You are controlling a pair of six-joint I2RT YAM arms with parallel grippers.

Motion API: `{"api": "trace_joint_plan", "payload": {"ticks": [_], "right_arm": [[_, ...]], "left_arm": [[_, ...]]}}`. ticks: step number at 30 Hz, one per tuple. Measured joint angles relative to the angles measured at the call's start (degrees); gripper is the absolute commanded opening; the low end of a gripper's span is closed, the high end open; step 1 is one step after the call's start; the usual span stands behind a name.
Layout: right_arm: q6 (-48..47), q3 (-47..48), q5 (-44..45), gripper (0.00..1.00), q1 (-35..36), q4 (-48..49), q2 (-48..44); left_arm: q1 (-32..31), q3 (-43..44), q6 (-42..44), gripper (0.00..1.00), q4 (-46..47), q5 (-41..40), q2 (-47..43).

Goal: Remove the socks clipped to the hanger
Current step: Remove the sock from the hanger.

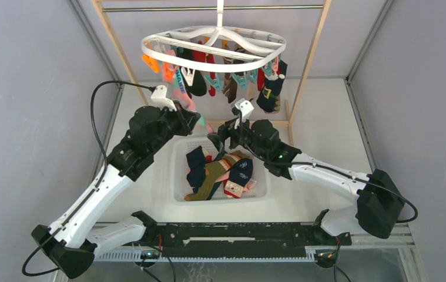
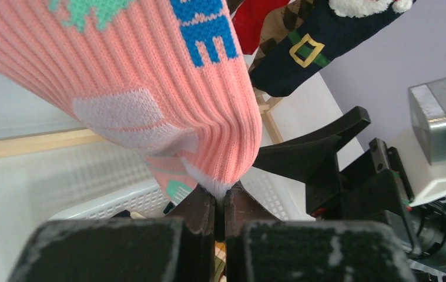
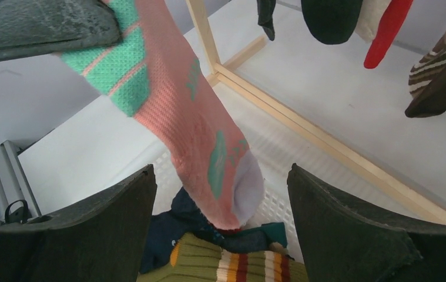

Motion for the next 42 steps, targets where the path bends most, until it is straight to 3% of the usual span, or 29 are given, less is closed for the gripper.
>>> {"api": "trace_joint_plan", "payload": {"ticks": [4, 18, 22, 25, 27, 34, 36, 40, 42], "right_arm": [[0.04, 1.44, -0.07, 0.86, 0.11, 0.37, 2.62], [0.92, 2.14, -3.89, 0.55, 0.28, 0.50, 7.19], [1.01, 2.14, -4.81, 0.35, 0.28, 0.55, 7.19], [0.98, 2.14, -5.68, 0.10, 0.31, 0.57, 7.17], [1.22, 2.14, -6.49, 0.00, 0.33, 0.61, 7.17], [1.90, 2.14, -8.24, 0.00, 0.37, -0.13, 7.10], [2.12, 2.14, -8.63, 0.00, 0.37, -0.57, 6.93], [2.67, 2.03, -9.16, 0.00, 0.37, -1.20, 5.42], [3.10, 1.68, -9.31, 0.00, 0.37, -1.09, 4.20]], "left_arm": [[0.00, 0.00, -0.02, 0.01, -0.07, 0.39, -0.59], [0.00, 0.00, 0.00, 0.04, -0.83, 0.63, -2.12], [0.00, 0.00, 0.00, 0.07, -0.87, 0.63, -2.12], [0.00, 0.00, 0.00, 0.15, -0.92, 0.61, -2.12], [0.00, 0.00, 0.02, 0.21, -0.96, 0.52, -2.12], [0.00, -0.02, 0.04, 0.53, -0.96, 0.13, -2.27], [-0.02, -0.02, 0.09, 0.74, -0.96, -0.22, -2.51], [0.00, -0.02, 0.28, 0.98, -1.03, -0.55, -3.23], [0.00, -0.15, 0.13, 1.00, -1.07, -0.68, -3.80]]}}
